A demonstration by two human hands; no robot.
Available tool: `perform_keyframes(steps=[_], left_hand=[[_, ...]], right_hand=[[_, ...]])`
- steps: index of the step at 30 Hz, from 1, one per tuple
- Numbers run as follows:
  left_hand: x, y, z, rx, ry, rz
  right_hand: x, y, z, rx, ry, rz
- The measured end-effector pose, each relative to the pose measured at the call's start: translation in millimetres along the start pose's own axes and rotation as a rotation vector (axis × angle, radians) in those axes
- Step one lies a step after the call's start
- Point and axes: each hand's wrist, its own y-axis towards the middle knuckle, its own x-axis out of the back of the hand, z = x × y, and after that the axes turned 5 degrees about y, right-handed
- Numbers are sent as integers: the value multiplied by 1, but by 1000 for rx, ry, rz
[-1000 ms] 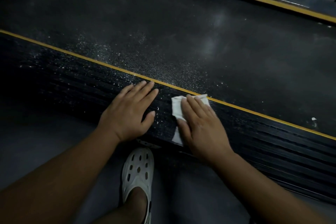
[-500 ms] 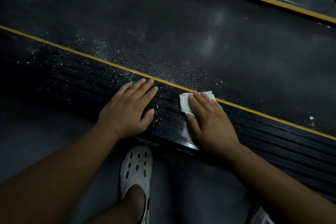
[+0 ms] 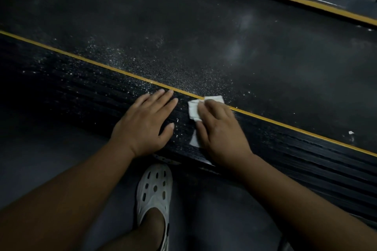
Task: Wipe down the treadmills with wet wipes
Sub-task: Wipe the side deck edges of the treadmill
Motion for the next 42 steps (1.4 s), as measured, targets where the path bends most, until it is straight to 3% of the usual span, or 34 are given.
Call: perform_keyframes(steps=[4,8,11,17,23,30,35,38,40,42], left_hand=[[0,-1,1,0,1,0],[-2,-3,1,10,-6,2],[-1,-1,1,7,-1,8],[-2,-1,2,4,0,13],[0,-1,1,4,-6,14],[-1,-2,1,7,-13,13],[-1,-1,2,4,-23,12],[0,0,1,4,-18,10],[-1,0,1,7,-18,13],[-2,-2,1,12,-21,18]], right_hand=[[8,-7,-12,96,79,90],[26,-33,-40,52,115,40],[11,-9,-21,45,154,13],[18,-9,-27,98,196,64],[8,-2,-20,12,125,28],[24,-50,-35,145,26,134],[7,-22,-21,-116,-108,71],[-4,-31,13,65,-147,146],[4,-63,8,208,-146,245],[18,-86,-17,233,-144,262]])
